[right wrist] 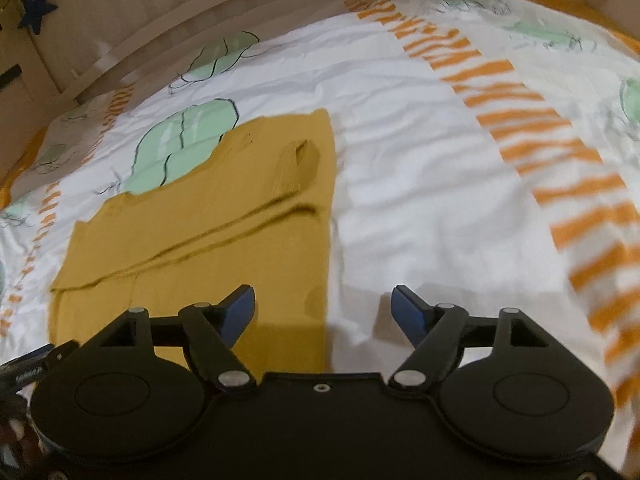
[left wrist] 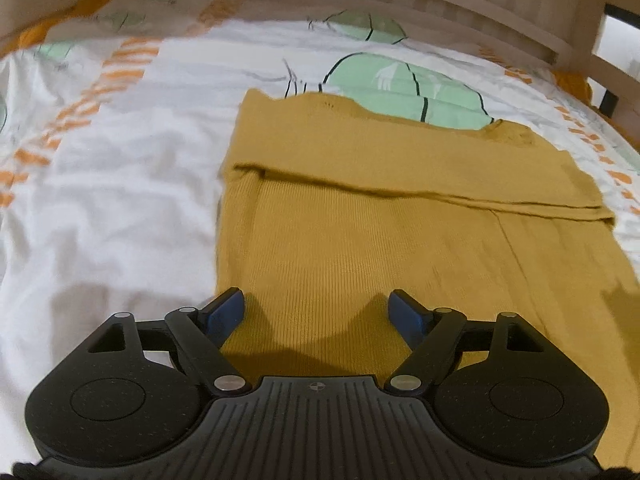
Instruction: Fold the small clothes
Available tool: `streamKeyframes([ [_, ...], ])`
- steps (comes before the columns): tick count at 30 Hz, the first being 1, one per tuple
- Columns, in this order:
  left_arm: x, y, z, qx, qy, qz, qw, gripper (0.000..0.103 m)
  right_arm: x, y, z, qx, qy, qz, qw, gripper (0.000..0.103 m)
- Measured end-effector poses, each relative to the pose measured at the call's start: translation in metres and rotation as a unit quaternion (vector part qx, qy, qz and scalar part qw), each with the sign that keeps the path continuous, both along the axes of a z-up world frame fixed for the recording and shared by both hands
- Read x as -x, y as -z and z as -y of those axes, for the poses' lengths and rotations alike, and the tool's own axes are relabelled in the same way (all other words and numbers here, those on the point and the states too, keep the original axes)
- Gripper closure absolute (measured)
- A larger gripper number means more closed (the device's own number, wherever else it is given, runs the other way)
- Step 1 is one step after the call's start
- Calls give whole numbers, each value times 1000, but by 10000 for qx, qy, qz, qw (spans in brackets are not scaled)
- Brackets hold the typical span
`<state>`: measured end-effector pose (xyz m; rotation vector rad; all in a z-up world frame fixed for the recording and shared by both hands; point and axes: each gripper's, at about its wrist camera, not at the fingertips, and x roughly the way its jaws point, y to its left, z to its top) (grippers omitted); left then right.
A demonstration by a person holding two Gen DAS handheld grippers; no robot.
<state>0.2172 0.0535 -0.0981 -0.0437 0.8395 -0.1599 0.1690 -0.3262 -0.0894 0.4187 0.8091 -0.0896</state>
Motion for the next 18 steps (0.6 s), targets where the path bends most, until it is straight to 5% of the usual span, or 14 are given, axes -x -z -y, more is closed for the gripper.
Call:
streamKeyframes([
  [10, 60, -8, -10, -176, 332, -434, 9983, 25, 65, -2, -13, -437, -156, -95, 9989, 16],
  [18, 101, -12, -26, 76, 270, -544, 9981, 24, 102, 4, -20, -536, -326, -354, 9974, 15],
])
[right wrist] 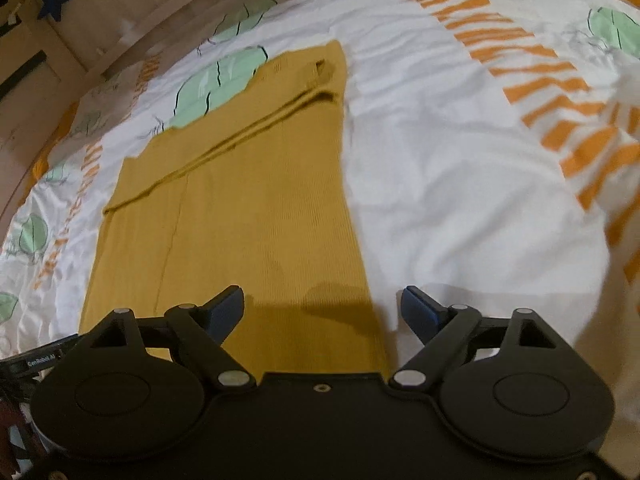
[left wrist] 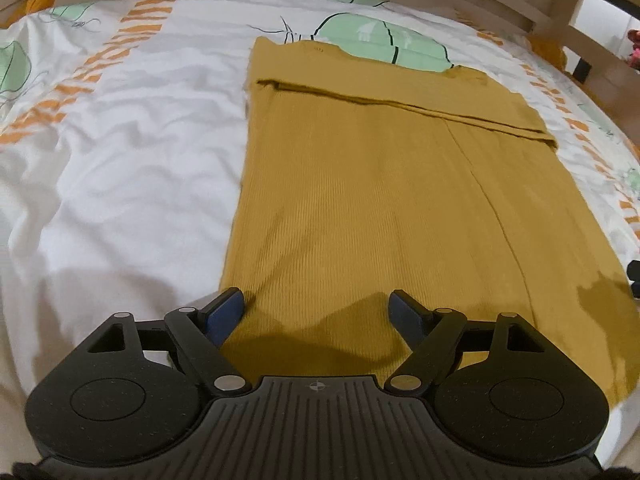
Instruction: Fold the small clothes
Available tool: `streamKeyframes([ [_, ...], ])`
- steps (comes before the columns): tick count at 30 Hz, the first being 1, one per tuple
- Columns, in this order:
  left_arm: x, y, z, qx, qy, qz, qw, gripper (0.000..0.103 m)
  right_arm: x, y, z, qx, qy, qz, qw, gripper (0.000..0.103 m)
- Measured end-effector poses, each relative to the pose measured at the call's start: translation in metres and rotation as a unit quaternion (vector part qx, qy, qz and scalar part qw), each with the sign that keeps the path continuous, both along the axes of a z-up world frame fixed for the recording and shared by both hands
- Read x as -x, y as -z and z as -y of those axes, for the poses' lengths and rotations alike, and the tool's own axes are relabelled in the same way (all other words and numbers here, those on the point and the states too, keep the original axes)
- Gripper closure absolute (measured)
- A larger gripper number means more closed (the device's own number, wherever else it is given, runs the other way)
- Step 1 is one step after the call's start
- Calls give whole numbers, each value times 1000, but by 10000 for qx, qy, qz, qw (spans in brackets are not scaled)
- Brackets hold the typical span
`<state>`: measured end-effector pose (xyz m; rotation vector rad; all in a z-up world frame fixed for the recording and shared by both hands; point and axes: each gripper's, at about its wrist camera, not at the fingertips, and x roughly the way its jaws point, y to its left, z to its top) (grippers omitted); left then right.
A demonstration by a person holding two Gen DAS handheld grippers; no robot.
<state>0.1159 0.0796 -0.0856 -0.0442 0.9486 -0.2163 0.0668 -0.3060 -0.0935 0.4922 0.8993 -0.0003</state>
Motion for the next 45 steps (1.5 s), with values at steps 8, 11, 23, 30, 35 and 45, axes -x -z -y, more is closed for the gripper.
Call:
streamKeyframes([
  [8, 31, -3, -12, 179, -37, -8, 9998, 24, 21, 0, -8, -120, -121, -185, 9997, 7],
  [11, 41, -7, -20, 380, -126, -52, 9992, 24, 28, 1, -12, -132, -180, -250, 9994, 4],
  [23, 72, -18, -56, 862, -746, 134, 9934, 24, 50, 6, -9, -346, -58, -214, 9992, 4],
  [30, 70, -17, -75, 1211, -1044, 70, 9871, 24, 53, 8, -6, -419, -54, -203, 9989, 3],
  [35, 69, -14, -84, 1398, -1151, 25, 9835, 27, 55, 9, -6, -436, -46, -197, 9988, 3],
  [45, 57, 0, -61, 895, -585, -344, 9937, 49, 55, 11, -10, -321, -122, -200, 9992, 0],
])
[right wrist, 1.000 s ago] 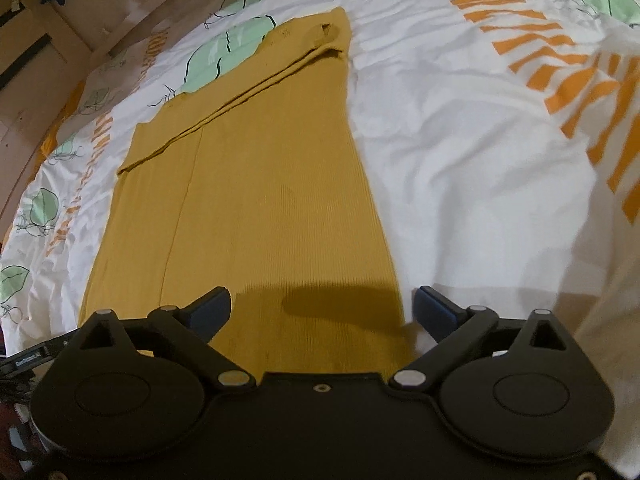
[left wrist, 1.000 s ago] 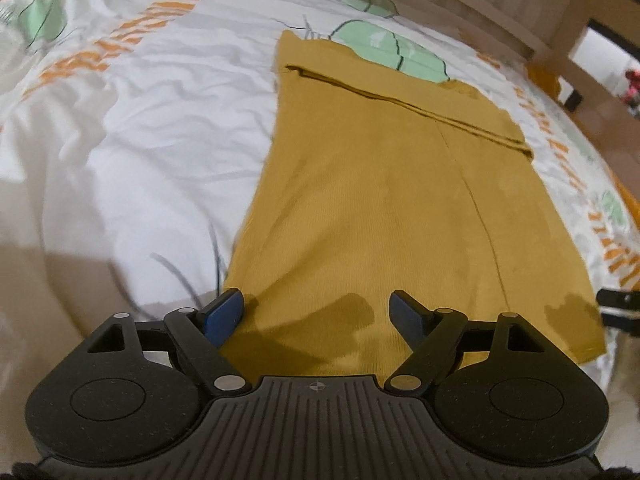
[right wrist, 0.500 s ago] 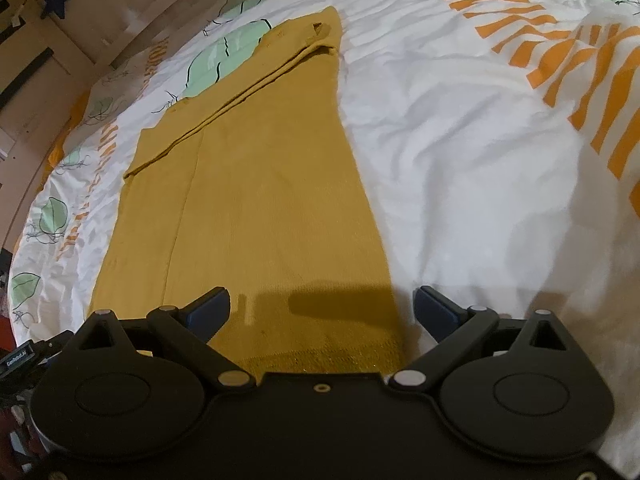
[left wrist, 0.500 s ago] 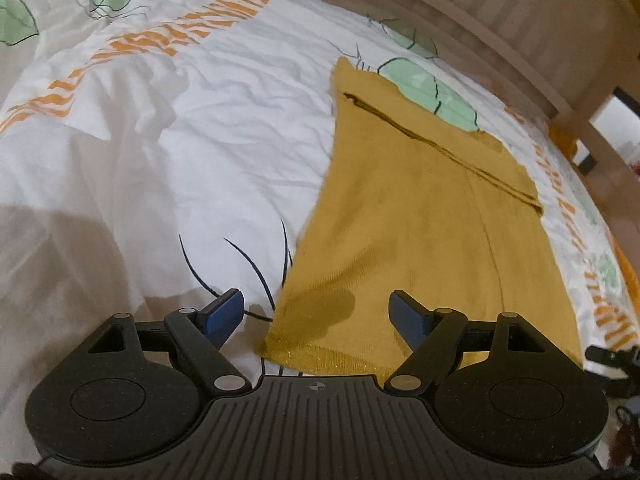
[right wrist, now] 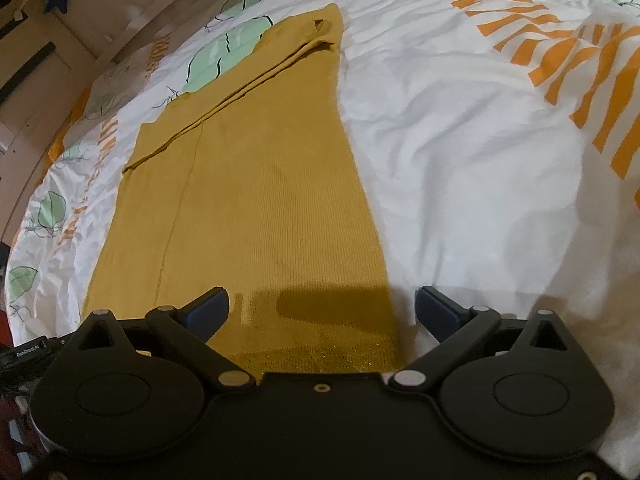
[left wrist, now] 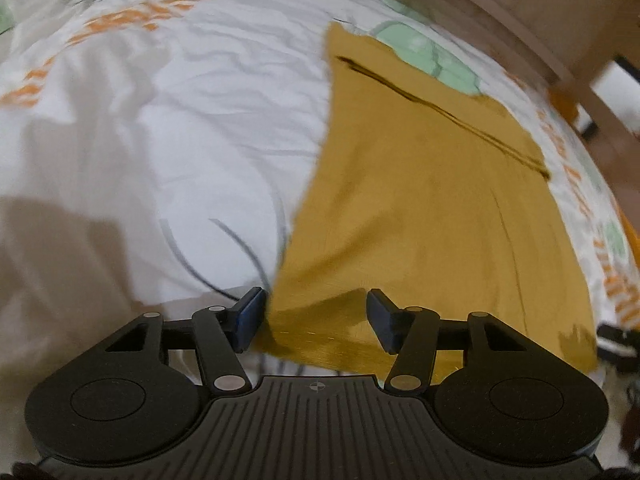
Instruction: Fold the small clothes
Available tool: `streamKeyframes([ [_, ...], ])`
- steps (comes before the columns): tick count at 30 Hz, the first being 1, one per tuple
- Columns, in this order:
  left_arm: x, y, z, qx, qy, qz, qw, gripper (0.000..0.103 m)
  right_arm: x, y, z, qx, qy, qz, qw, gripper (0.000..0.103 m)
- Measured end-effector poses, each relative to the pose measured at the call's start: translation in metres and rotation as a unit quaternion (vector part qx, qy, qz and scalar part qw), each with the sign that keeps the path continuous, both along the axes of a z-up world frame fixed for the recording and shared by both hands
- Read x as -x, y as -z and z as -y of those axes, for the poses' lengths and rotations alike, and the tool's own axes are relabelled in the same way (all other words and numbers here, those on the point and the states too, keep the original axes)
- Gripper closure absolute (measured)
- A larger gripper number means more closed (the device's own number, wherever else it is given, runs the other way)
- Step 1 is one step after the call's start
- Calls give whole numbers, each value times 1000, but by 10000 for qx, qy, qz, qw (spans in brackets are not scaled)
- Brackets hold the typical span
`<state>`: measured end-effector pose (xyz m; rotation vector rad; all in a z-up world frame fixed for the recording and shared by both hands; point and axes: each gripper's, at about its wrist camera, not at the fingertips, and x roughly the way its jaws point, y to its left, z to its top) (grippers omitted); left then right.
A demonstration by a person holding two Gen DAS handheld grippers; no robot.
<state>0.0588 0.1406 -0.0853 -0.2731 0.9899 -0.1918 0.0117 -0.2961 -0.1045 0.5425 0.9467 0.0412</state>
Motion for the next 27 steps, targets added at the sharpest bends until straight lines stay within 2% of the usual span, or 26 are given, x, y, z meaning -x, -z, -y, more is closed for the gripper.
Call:
streamKeyframes([
  [4, 0, 1, 13, -265, 266, 68, 9993, 49, -2, 0, -6, 194, -109, -21, 9998, 0],
  [11, -1, 2, -2, 219, 179, 7, 9996, 49, -2, 0, -3, 105, -89, -28, 9999, 0],
  [15, -1, 2, -2, 239, 216, 27, 9995, 49, -2, 1, -1, 51, -83, -96, 9999, 0],
  [23, -2, 3, -2, 369, 283, 33, 9989, 79, -2, 3, 5, -212, -5, -181, 9996, 0],
  [27, -2, 4, 0, 398, 304, 68, 9987, 85, -7, 5, 7, -321, -26, -276, 9991, 0],
])
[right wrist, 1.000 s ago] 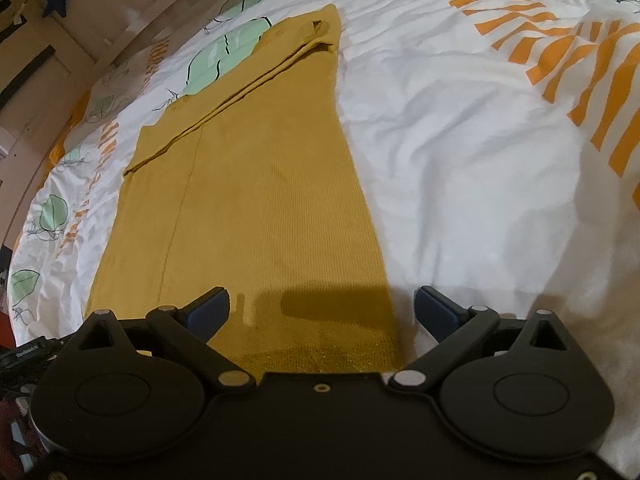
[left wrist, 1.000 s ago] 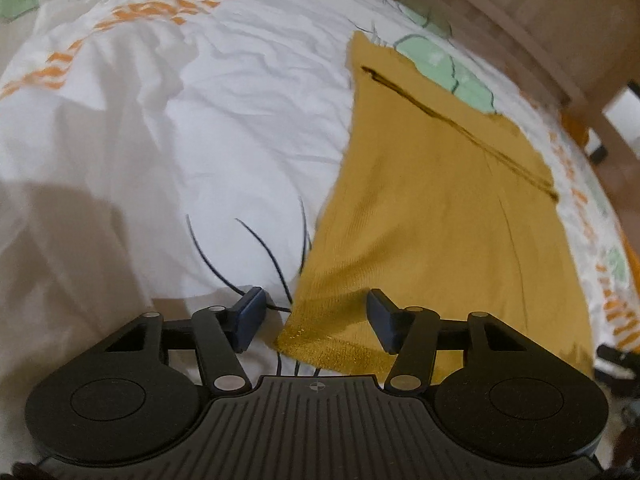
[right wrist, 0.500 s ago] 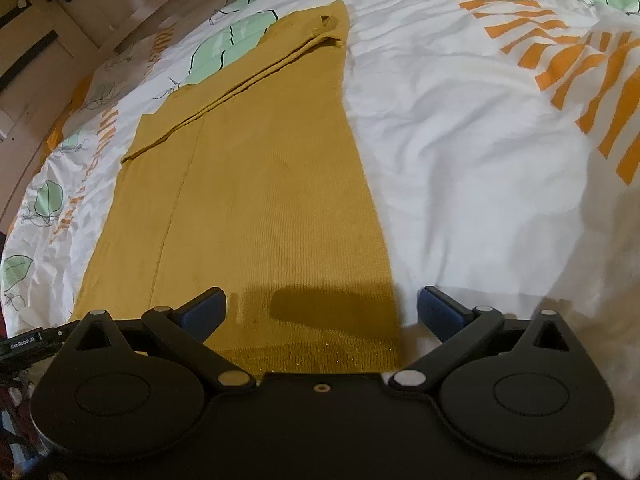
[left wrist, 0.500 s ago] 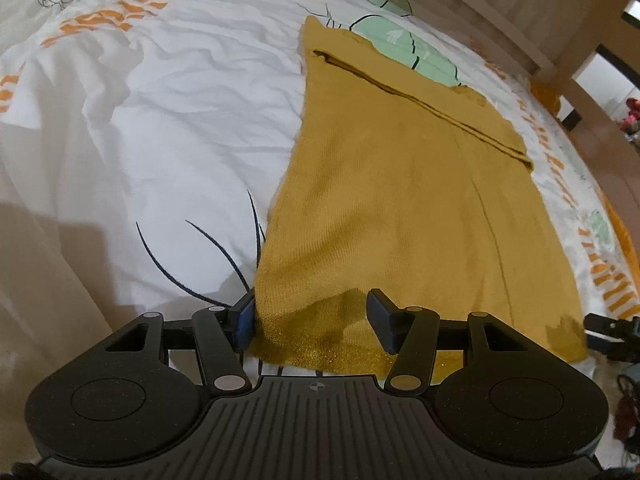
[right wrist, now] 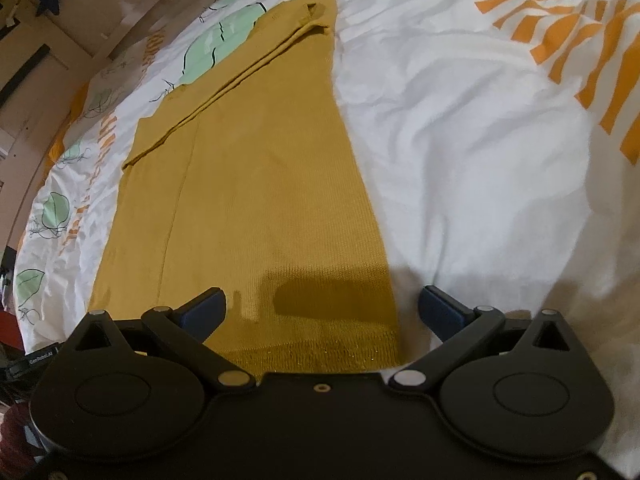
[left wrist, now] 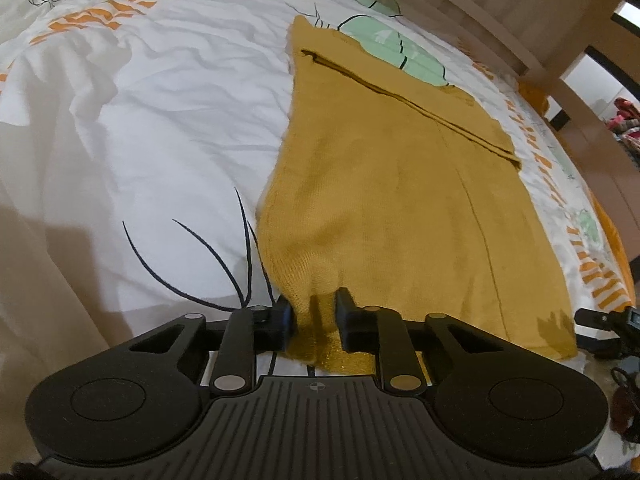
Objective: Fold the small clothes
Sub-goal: 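Grasp the yellow sweater hem with the left gripper while the right gripper grasps it too, then lift the hem with both grippers, fold it over toward the collar, open both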
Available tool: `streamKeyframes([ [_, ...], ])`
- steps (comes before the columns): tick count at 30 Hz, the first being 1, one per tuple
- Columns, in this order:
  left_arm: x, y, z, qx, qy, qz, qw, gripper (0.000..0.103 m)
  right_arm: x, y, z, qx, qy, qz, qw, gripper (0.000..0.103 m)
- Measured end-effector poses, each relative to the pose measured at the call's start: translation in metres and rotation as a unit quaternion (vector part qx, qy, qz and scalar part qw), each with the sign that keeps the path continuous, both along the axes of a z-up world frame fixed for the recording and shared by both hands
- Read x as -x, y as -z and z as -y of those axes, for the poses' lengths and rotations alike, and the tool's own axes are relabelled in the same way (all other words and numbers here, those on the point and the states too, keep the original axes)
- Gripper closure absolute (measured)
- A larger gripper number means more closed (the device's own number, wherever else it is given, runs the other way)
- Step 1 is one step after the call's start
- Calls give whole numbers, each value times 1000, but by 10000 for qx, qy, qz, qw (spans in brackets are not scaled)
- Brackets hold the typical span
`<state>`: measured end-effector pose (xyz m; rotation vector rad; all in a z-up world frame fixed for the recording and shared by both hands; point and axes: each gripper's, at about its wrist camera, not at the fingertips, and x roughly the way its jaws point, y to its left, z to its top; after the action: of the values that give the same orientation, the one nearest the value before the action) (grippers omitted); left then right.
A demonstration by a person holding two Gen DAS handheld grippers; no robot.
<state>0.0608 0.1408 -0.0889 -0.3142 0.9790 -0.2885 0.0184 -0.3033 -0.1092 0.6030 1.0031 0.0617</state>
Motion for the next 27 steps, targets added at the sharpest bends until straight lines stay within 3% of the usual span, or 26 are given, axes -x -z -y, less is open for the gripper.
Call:
streamKeyframes([
  [3, 0, 0, -1, 112, -19, 23, 9999, 90, -3, -1, 2, -114, -142, -83, 9998, 1],
  [5, 1, -1, -3, 207, -18, 62, 9998, 95, -3, -2, 2, -159, -239, -98, 9995, 16],
  [7, 2, -2, -4, 303, -6, 108, 9995, 96, -1, -6, -3, 164, -305, -137, 9993, 47],
  [8, 2, -3, -3, 312, -8, 132, 9994, 96, 0, -7, -4, 167, -360, -112, 9992, 58],
  [9, 2, -4, -2, 324, -4, 153, 9994, 96, 0, -5, -5, -18, -448, -109, 9989, 76],
  [10, 2, -5, -2, 336, -5, 167, 9993, 96, -1, -3, -5, -185, -495, -133, 9985, 81],
  [17, 5, -17, -7, 636, -160, 386, 9971, 96, 6, -17, -7, -399, -516, 394, 9971, 85],
  [27, -5, -53, -5, 750, -218, 879, 9931, 96, 12, -47, 10, -814, -193, 1157, 9898, 85],
])
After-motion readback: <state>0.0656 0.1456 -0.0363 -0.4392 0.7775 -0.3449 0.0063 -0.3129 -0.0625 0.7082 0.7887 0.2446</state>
